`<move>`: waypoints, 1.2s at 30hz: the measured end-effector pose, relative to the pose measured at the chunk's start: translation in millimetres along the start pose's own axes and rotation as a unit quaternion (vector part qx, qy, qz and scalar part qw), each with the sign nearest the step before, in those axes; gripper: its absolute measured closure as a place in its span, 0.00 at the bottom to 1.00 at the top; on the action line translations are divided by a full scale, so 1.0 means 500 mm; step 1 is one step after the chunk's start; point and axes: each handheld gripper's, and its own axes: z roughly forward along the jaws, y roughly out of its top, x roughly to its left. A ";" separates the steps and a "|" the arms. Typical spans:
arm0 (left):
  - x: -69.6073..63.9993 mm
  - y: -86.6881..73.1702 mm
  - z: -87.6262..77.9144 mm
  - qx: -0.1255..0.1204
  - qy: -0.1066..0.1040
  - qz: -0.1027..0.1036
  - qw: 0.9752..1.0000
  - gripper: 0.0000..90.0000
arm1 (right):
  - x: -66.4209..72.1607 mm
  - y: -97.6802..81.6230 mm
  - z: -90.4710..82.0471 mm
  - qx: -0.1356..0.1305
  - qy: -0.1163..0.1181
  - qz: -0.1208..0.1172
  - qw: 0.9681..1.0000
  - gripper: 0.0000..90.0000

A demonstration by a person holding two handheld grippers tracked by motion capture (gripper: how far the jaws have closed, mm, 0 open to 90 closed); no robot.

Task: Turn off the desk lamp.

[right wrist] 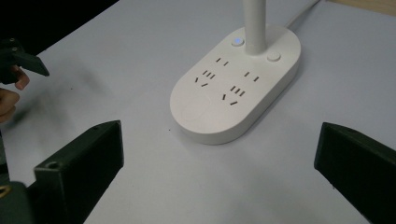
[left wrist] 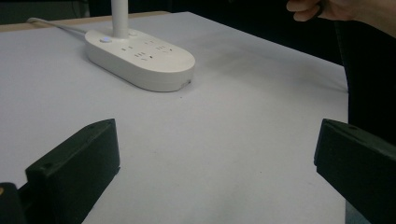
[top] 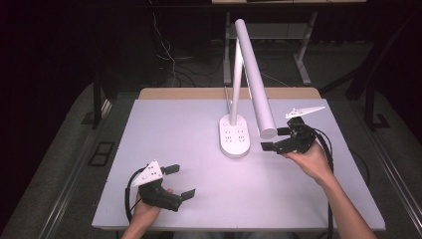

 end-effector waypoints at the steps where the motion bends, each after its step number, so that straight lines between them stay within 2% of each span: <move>1: 0.000 0.000 0.000 0.000 0.000 0.001 1.000 0.00 | -0.003 0.005 0.006 -0.001 0.000 -0.001 1.000 0.01; 17: 0.001 0.000 -0.001 0.001 -0.002 0.003 1.000 0.00 | -0.028 0.053 0.049 0.001 0.000 -0.003 1.000 0.01; 32: 0.005 0.001 -0.007 -0.003 0.002 0.001 1.000 0.00 | -0.067 0.085 0.100 0.010 -0.002 0.017 1.000 0.01; 36: 0.005 0.001 -0.007 -0.005 0.003 0.000 1.000 0.00 | -0.074 0.097 0.108 0.004 0.000 0.022 1.000 0.02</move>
